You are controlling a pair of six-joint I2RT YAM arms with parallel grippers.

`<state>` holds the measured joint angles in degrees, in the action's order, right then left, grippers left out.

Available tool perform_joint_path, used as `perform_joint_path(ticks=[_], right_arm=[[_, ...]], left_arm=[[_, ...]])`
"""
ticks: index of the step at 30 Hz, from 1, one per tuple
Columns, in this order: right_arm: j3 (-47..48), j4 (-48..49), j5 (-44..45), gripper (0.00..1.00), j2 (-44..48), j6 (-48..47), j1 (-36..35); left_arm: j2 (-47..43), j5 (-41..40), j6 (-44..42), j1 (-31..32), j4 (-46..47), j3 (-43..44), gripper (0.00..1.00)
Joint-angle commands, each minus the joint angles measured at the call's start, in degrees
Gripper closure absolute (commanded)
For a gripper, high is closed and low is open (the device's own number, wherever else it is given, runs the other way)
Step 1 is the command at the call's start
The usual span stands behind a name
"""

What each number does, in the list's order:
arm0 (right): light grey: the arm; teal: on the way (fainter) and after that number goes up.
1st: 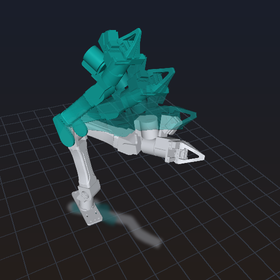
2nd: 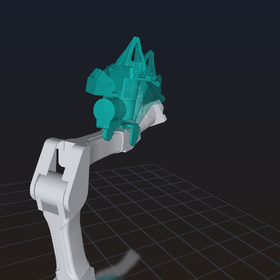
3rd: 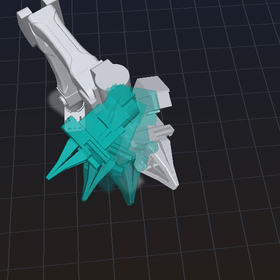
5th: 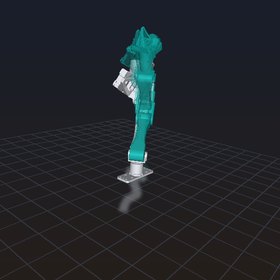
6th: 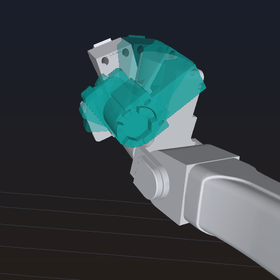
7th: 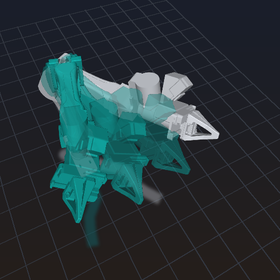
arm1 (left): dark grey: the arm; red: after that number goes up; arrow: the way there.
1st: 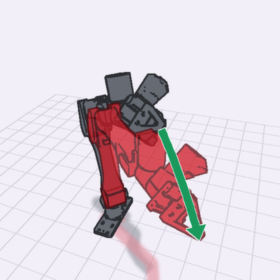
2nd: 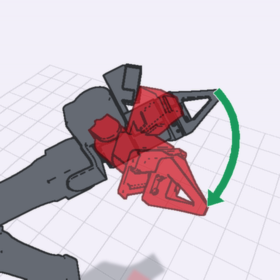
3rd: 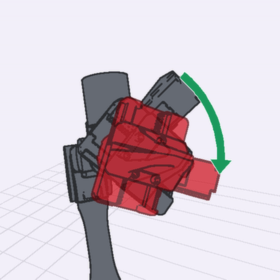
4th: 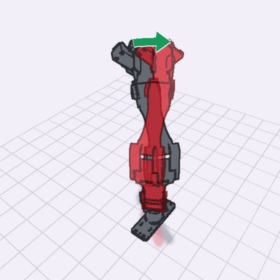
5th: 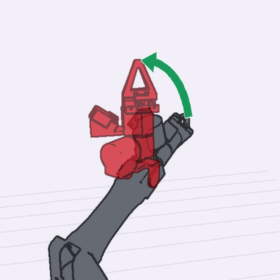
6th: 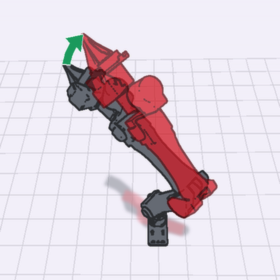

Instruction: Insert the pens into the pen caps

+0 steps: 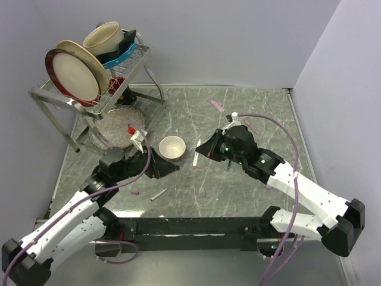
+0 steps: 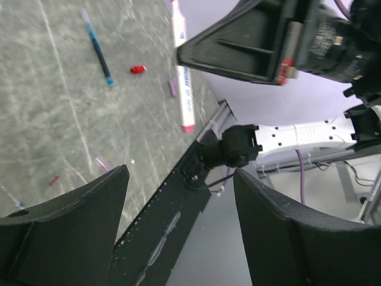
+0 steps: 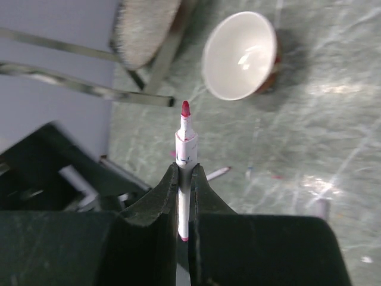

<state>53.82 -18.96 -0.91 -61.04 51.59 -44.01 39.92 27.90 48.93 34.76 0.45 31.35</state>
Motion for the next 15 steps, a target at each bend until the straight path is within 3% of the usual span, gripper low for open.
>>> perform_joint_path(ticks=[1,7,15], right_arm=[[1.5,2.5,0.8,1.0,1.8,3.1,-2.4],[2.4,3.8,0.8,1.0,2.5,4.9,-5.0],[3.3,4.6,2.8,1.0,3.1,6.3,-6.8]], left_arm=[[3.2,5.9,3.9,0.4,13.3,-0.7,0.24],[9.5,7.6,4.7,0.7,19.3,1.5,0.25],[14.5,8.8,4.8,3.1,21.6,2.7,0.33]])
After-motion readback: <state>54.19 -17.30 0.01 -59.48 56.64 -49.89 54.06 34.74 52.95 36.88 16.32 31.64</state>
